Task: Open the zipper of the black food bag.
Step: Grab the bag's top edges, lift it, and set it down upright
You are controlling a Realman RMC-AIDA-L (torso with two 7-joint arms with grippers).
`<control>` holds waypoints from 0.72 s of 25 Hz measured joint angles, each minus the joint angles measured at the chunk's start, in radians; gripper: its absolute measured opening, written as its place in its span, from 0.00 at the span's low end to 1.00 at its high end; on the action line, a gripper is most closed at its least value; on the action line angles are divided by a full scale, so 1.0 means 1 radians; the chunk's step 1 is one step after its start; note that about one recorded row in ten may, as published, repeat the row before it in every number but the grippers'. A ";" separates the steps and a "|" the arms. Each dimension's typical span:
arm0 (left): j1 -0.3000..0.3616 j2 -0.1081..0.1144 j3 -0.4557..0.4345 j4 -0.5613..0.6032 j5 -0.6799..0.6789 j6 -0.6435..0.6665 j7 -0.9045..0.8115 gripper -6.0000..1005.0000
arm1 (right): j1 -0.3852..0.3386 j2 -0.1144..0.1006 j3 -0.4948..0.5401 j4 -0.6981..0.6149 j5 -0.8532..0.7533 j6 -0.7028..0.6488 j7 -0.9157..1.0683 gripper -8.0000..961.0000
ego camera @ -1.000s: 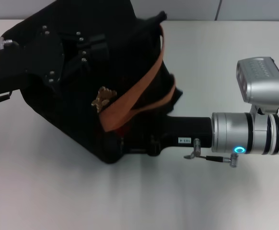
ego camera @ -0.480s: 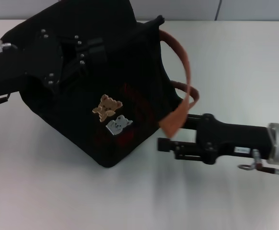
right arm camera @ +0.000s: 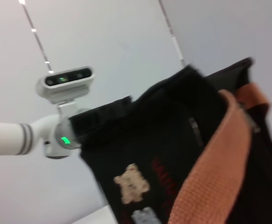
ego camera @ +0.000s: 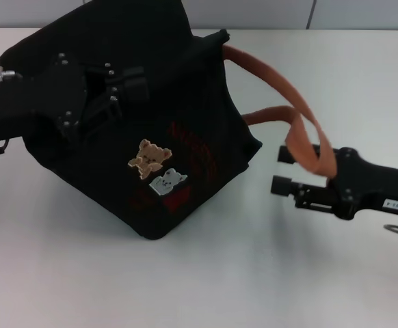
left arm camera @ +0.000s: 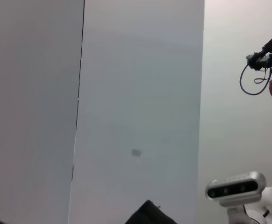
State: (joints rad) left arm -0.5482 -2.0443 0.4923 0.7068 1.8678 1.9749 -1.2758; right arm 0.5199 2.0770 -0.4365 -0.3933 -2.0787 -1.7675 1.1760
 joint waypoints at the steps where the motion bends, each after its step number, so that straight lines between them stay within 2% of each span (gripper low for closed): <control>1: 0.000 0.000 0.000 0.000 0.000 0.000 0.000 0.06 | 0.000 0.000 0.000 0.000 0.000 0.000 0.000 0.72; 6: 0.013 0.008 0.004 0.058 0.001 0.002 -0.090 0.06 | -0.014 -0.017 0.011 -0.017 0.000 0.037 0.000 0.72; 8: 0.014 0.012 0.005 0.069 0.001 0.004 -0.112 0.06 | -0.022 -0.024 0.030 -0.018 0.000 0.115 -0.002 0.72; 16: 0.017 0.023 0.003 0.084 -0.004 0.008 -0.141 0.06 | -0.033 -0.025 0.074 -0.038 0.000 0.182 -0.011 0.72; 18: 0.018 0.025 0.005 0.085 -0.004 0.009 -0.141 0.06 | -0.037 -0.025 0.112 -0.044 0.000 0.202 -0.012 0.72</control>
State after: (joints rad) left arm -0.5305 -2.0189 0.4969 0.7916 1.8635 1.9836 -1.4171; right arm 0.4829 2.0523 -0.3241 -0.4376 -2.0790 -1.5656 1.1643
